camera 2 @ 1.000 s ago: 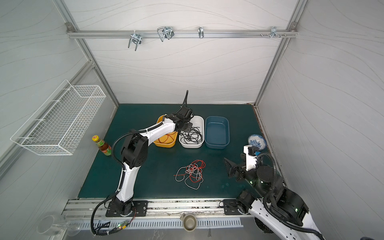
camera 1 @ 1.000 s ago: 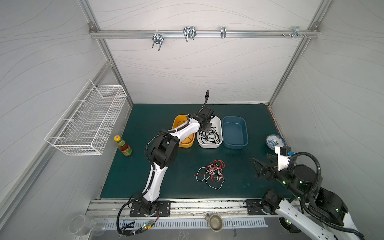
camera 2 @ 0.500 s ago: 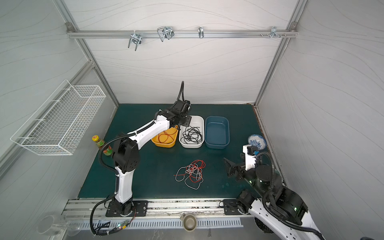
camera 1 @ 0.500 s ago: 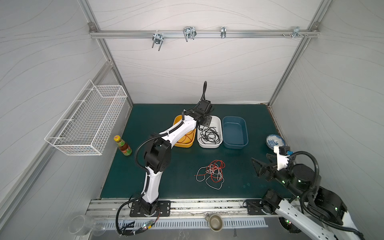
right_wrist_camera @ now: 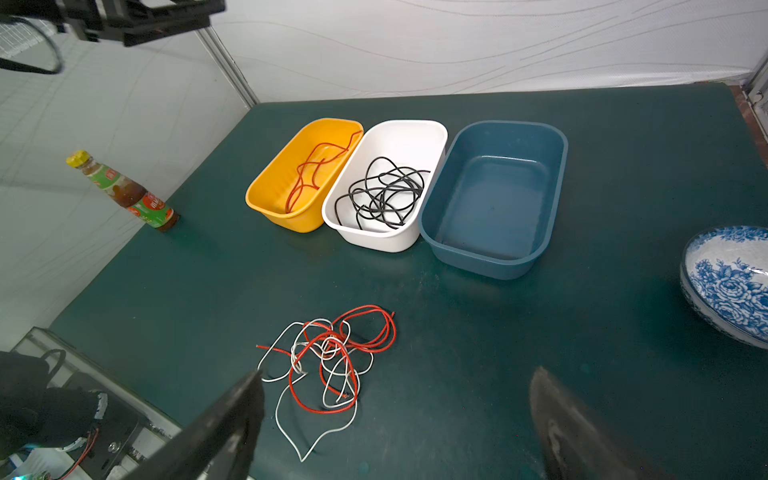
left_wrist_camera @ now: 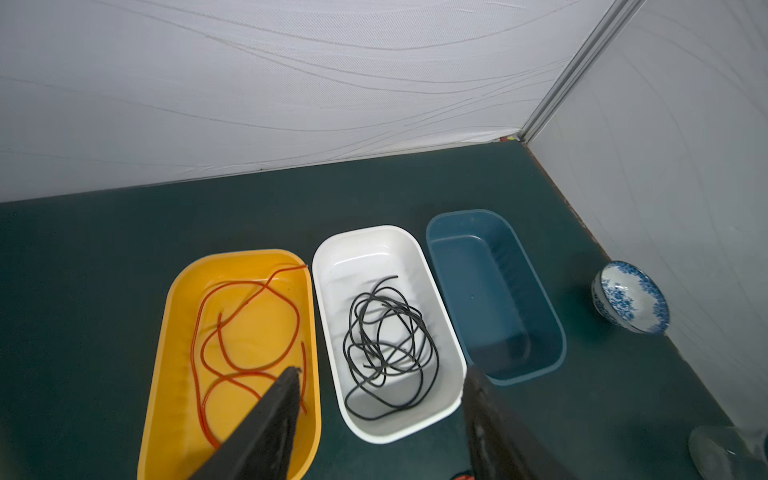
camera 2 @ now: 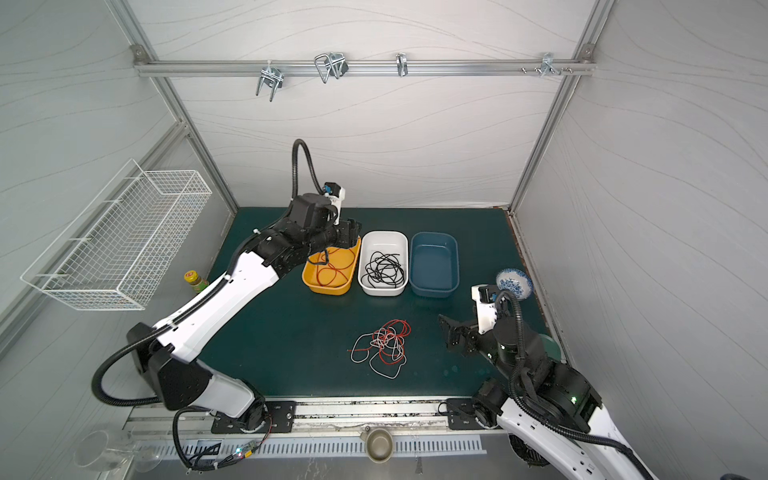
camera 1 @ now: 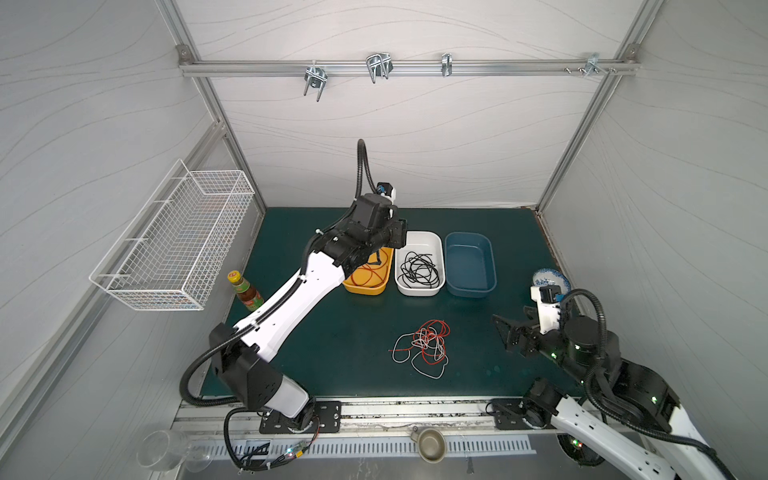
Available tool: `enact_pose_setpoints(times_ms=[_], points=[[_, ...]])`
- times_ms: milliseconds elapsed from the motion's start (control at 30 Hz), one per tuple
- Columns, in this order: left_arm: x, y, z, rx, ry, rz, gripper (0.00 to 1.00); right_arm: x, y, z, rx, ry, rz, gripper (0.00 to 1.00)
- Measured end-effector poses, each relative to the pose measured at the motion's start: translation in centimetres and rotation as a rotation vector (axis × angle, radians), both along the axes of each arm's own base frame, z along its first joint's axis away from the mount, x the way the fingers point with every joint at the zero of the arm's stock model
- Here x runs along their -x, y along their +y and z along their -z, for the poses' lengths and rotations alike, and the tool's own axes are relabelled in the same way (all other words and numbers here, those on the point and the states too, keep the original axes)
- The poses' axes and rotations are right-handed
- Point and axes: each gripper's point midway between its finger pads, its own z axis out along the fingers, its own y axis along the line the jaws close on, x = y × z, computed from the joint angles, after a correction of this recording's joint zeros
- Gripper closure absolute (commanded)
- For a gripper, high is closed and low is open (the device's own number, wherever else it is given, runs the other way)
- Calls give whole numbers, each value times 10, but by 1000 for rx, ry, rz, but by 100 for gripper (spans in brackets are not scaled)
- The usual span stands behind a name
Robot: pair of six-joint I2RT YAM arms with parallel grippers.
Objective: Untangle the cables
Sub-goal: 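Move both grippers down to the red-white wire pile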
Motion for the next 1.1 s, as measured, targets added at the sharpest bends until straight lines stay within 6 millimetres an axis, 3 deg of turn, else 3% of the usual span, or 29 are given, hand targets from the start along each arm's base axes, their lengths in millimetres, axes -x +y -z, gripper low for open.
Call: enact_pose_setpoints(times_ms=[133, 300, 533, 733, 1100], points=[[37, 20, 7, 50, 27, -5, 35, -4, 8, 10, 34, 46, -9, 1], [85, 50, 32, 67, 61, -13, 34, -8, 20, 24, 28, 115, -15, 1], [139, 88, 100, -2, 167, -24, 34, -3, 59, 92, 95, 272, -63, 1], [161, 102, 125, -35, 216, -21, 31, -6, 94, 118, 155, 326, -66, 1], [165, 105, 137, -70, 260, -23, 32, -16, 138, 172, 176, 504, -5, 14]])
